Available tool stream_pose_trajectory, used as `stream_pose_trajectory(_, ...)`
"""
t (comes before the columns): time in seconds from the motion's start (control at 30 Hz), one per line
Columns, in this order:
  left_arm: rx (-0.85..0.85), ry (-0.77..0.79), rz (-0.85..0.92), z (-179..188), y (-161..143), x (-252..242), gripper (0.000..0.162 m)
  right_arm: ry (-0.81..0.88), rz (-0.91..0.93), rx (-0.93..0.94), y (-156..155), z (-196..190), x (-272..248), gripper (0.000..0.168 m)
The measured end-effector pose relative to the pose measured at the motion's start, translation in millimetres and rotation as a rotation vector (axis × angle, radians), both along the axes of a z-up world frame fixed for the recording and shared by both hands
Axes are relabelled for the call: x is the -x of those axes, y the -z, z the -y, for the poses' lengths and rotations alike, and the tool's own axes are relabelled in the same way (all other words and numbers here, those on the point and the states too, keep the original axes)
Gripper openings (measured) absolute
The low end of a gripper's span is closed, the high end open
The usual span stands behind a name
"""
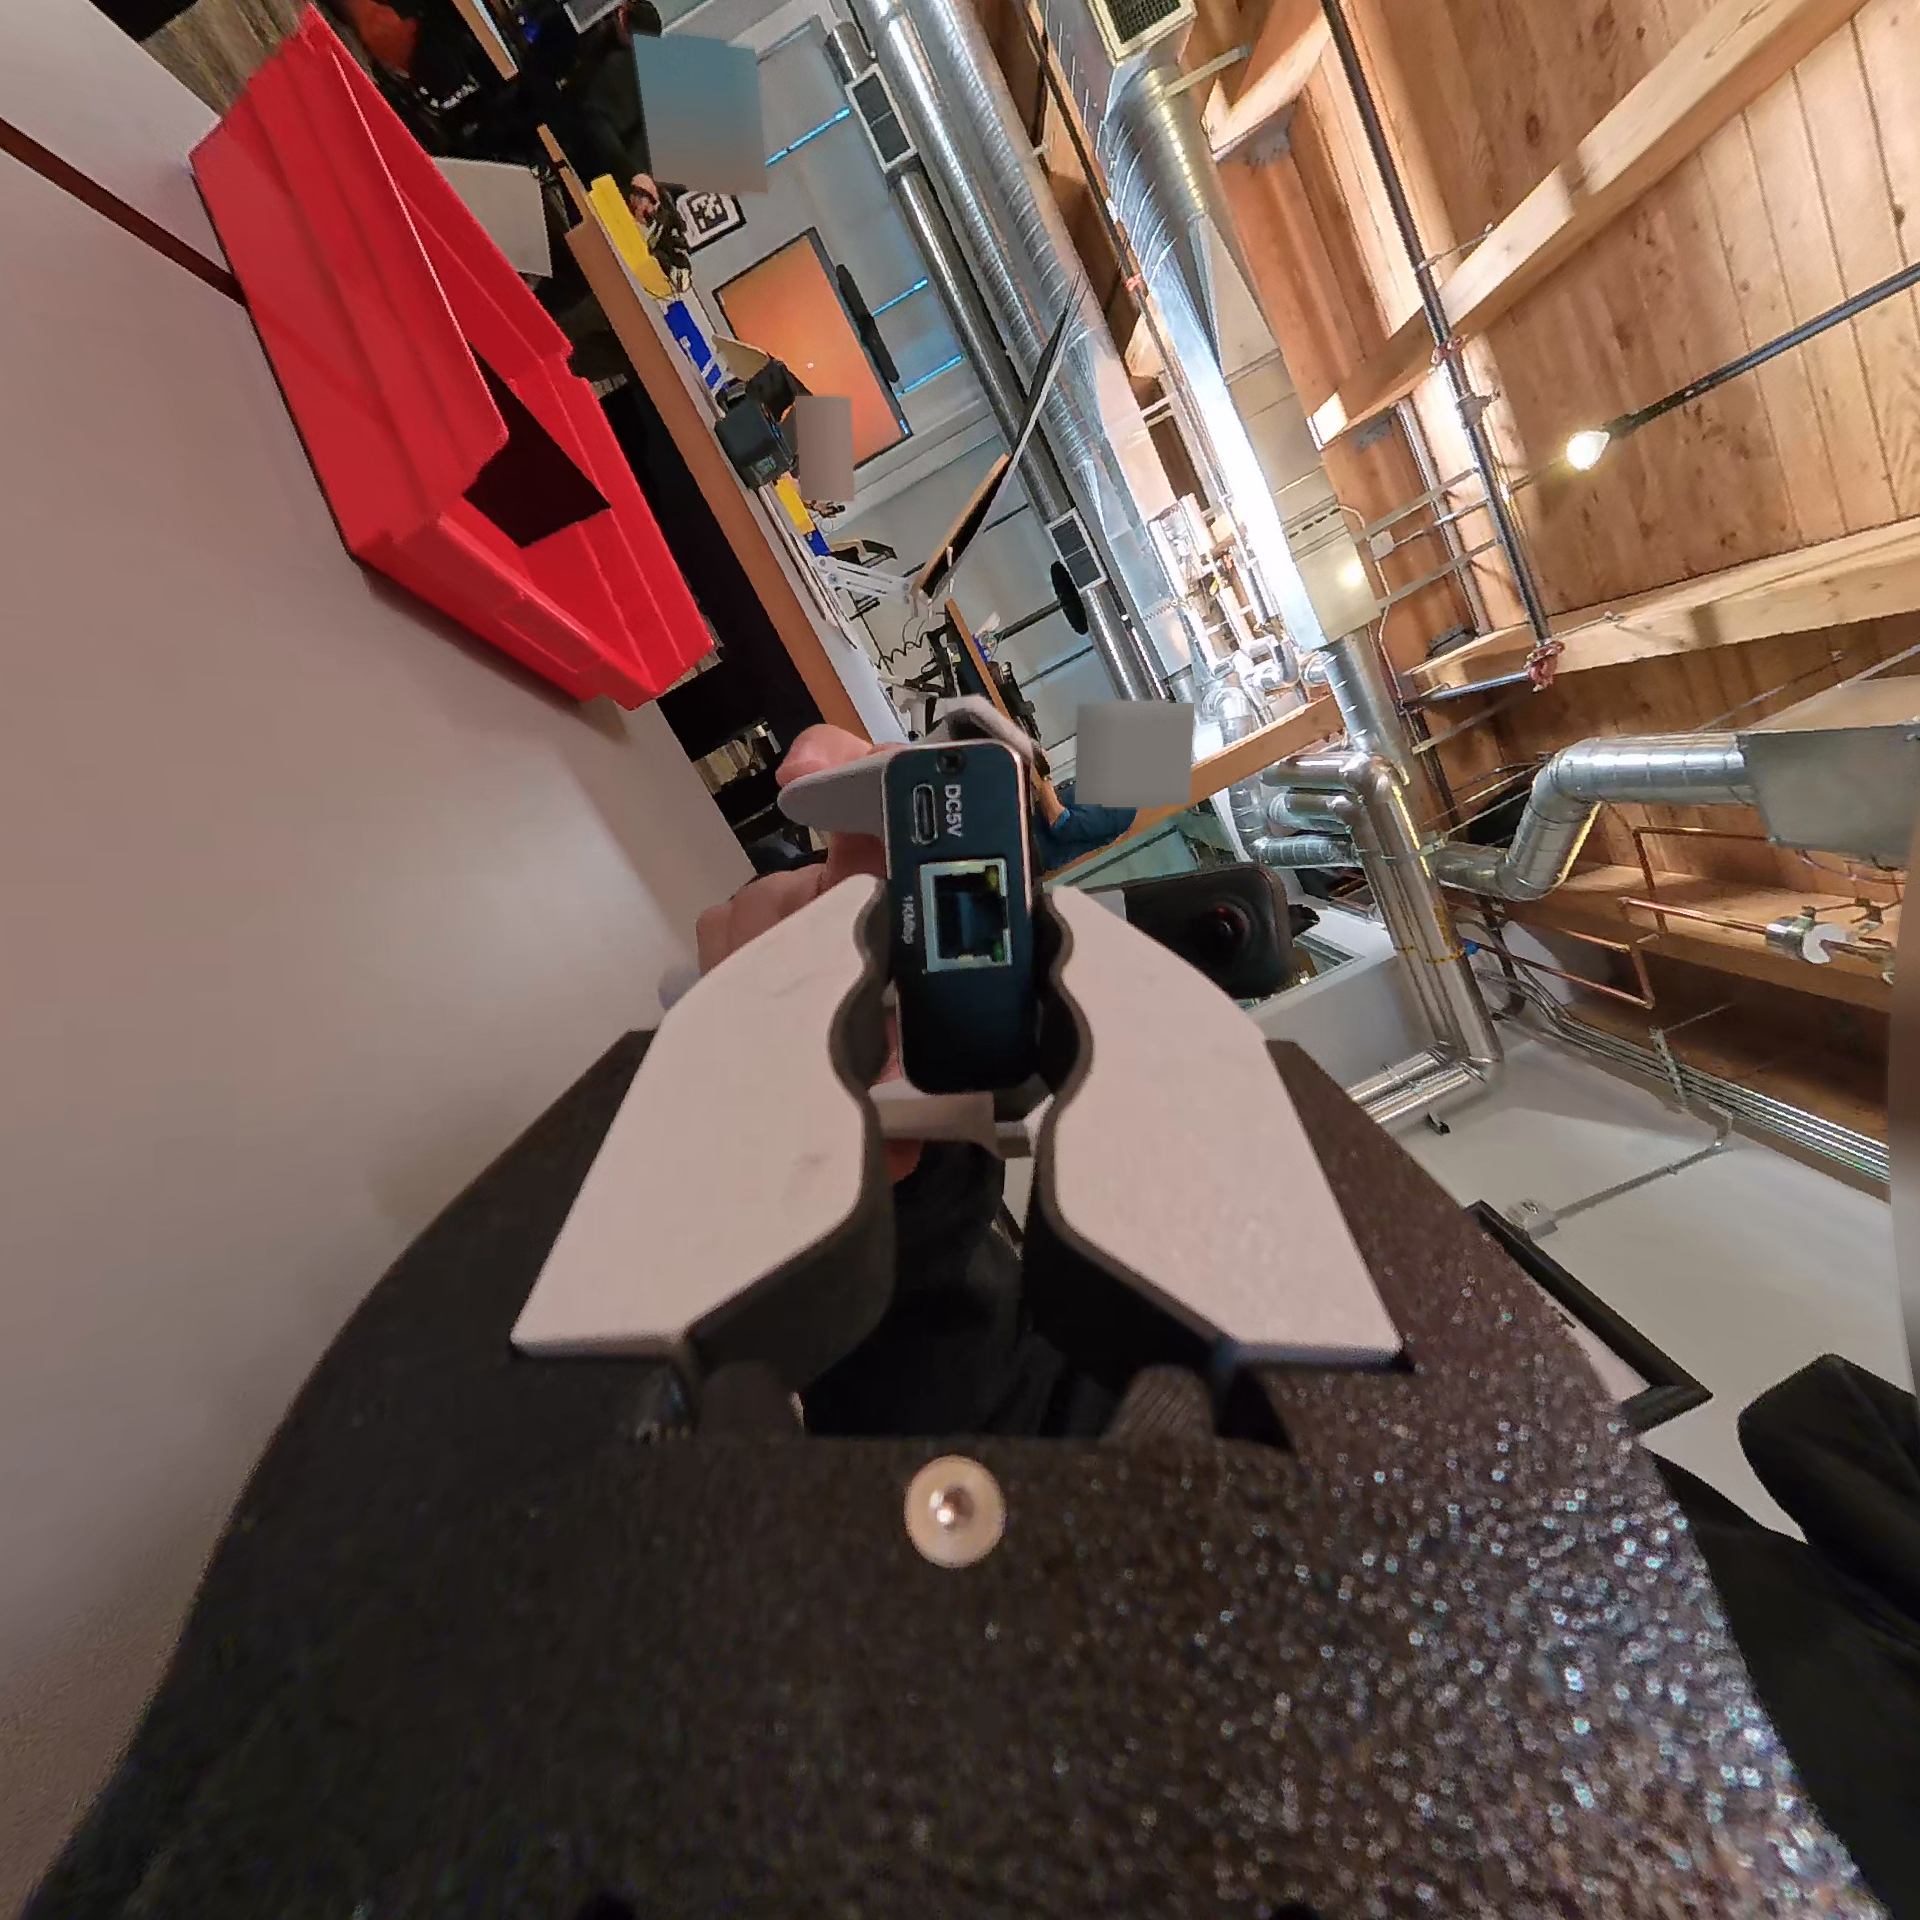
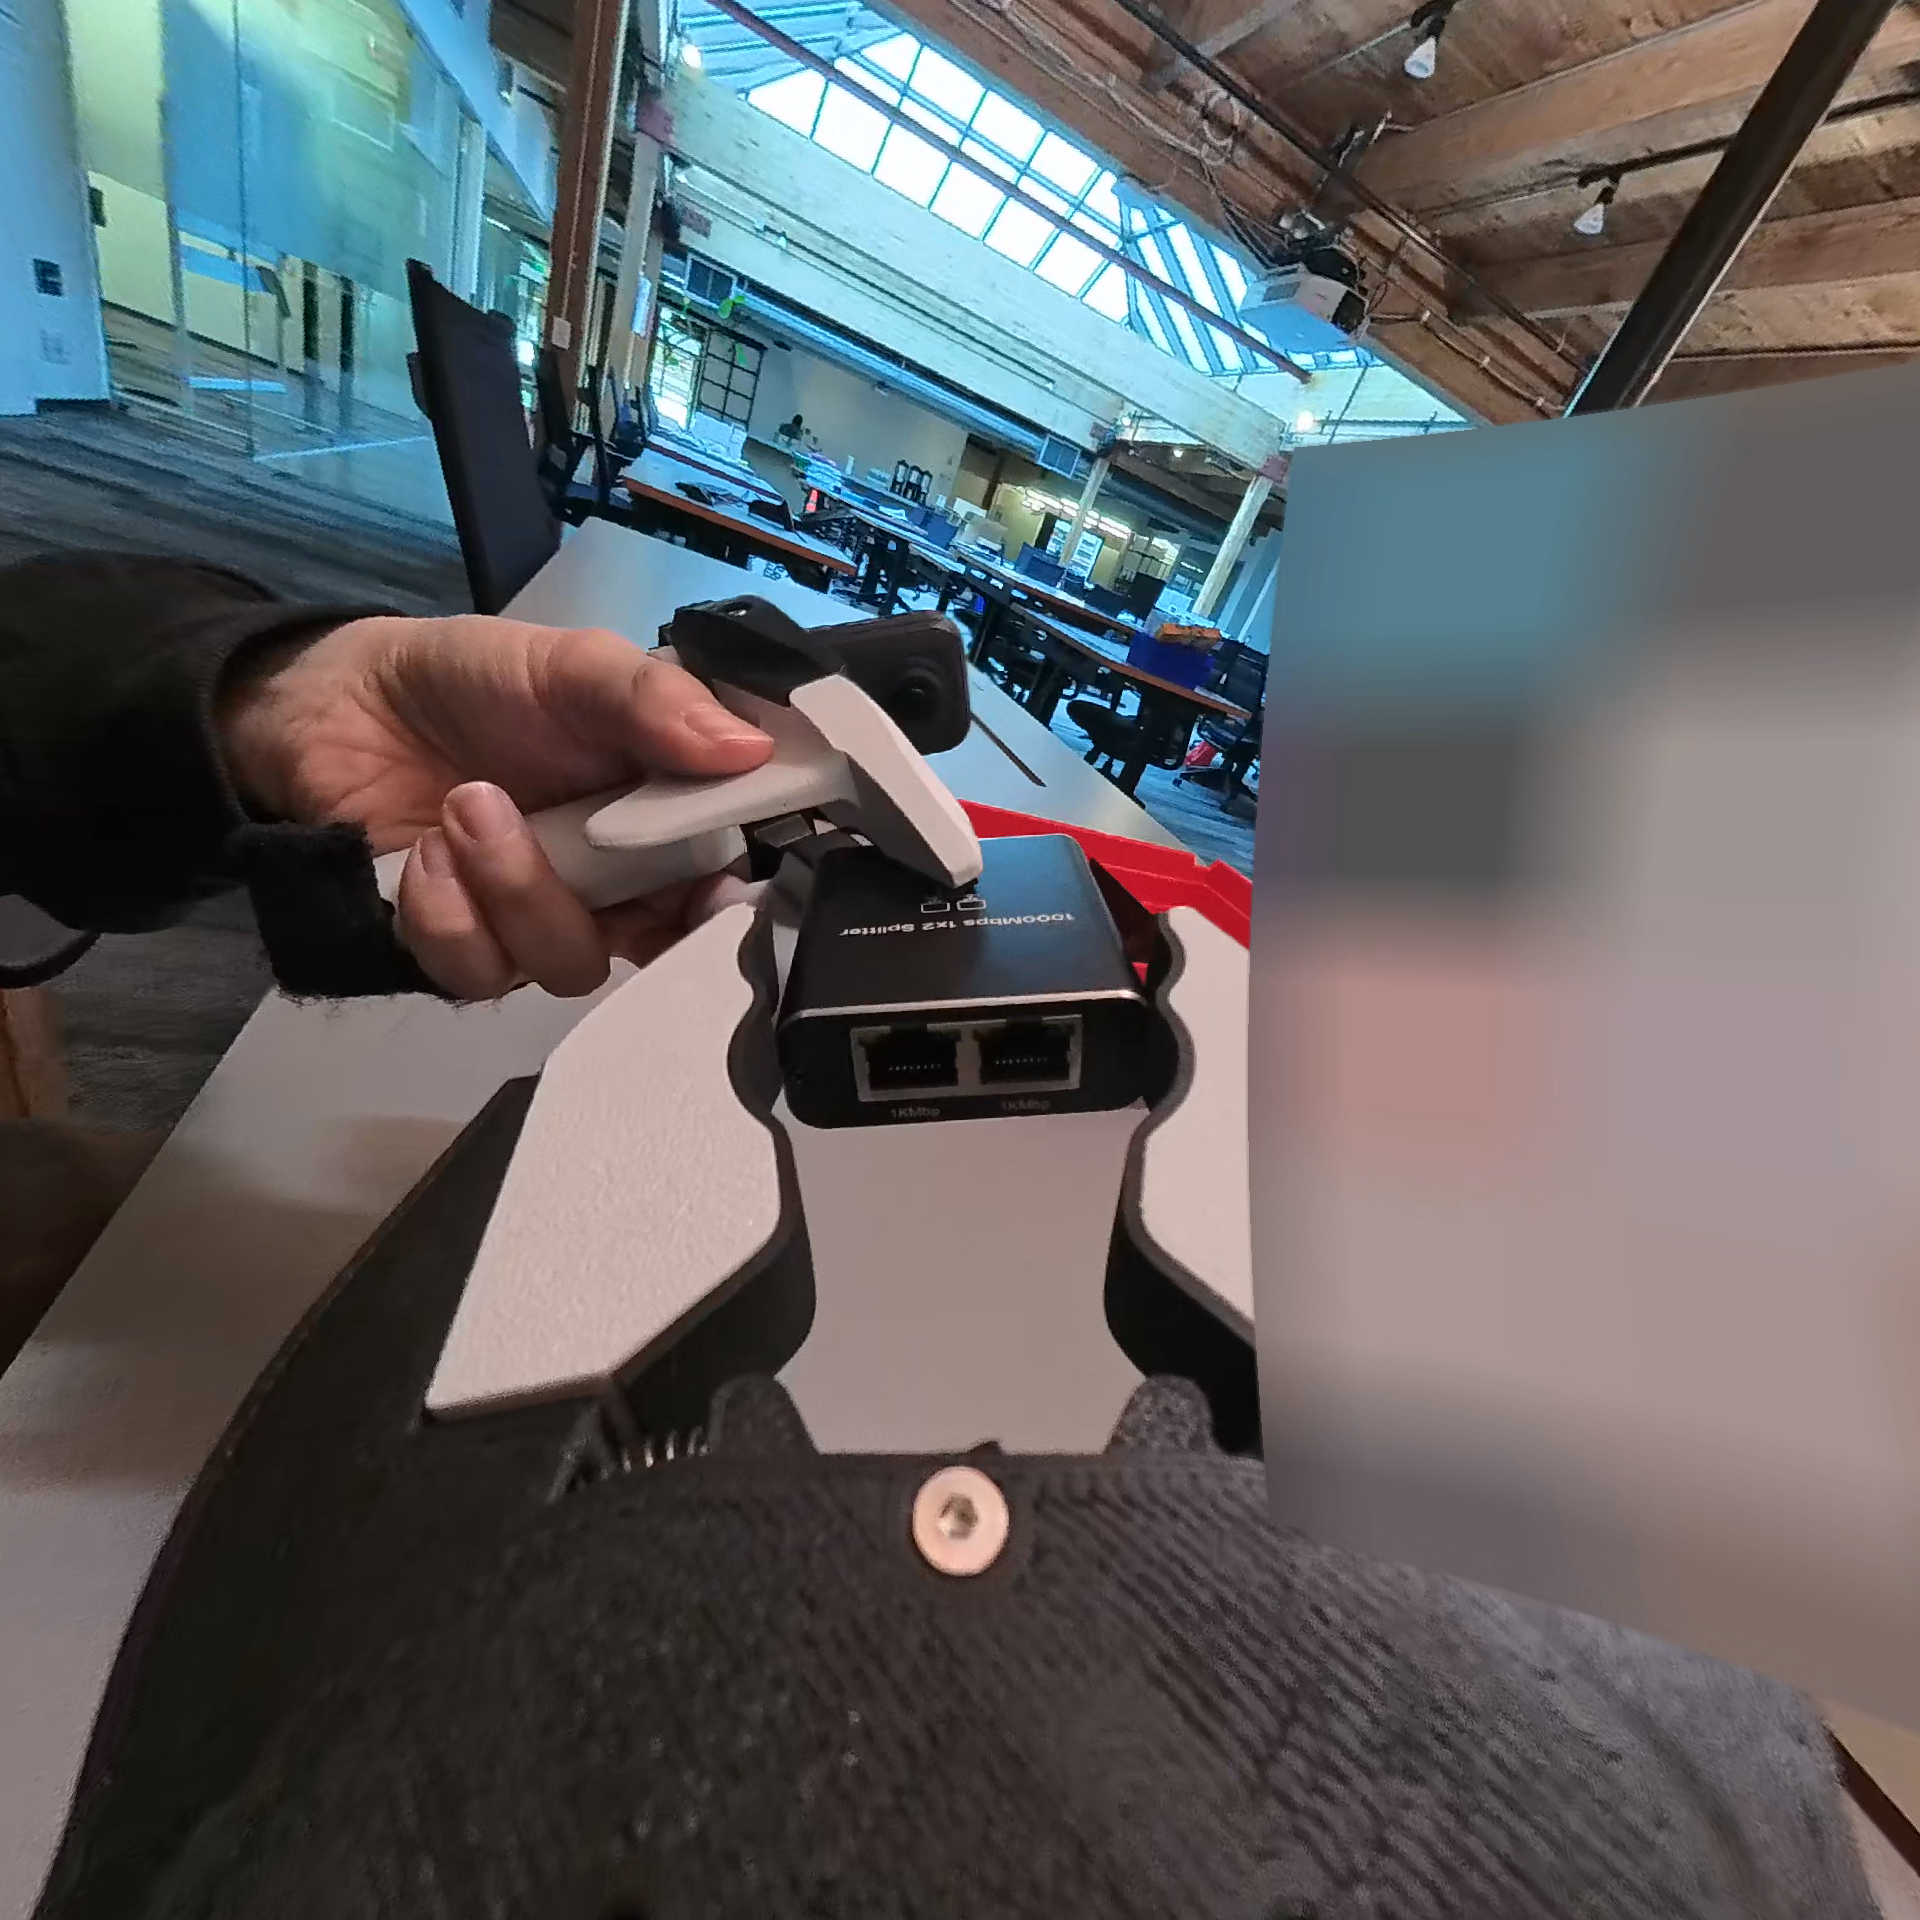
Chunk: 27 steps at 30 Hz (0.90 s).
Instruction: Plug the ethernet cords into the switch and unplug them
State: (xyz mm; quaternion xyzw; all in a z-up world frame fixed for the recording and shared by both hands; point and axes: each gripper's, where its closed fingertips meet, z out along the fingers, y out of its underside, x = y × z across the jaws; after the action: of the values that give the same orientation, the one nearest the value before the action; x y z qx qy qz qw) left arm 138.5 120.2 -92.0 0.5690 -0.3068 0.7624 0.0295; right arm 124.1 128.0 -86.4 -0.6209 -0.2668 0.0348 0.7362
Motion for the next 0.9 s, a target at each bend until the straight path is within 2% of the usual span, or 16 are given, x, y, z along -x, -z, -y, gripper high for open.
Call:
stream_pose_trajectory(0.23,0.0,-0.016,-0.006,-7,0,4,0.024,-0.05,-0.02,-0.02,-2,-7,4,0.069)
stream_pose_trajectory(0.77,-0.097,-0.064,-0.064,-18,18,1,0.026,-0.047,-0.033,0.103,23,-18,-1,0.067)
stream_pose_trajectory(0.9,-0.045,-0.099,-0.049,-28,16,1,0.036,-0.032,-0.098,0.103,24,-21,-6,0.068)
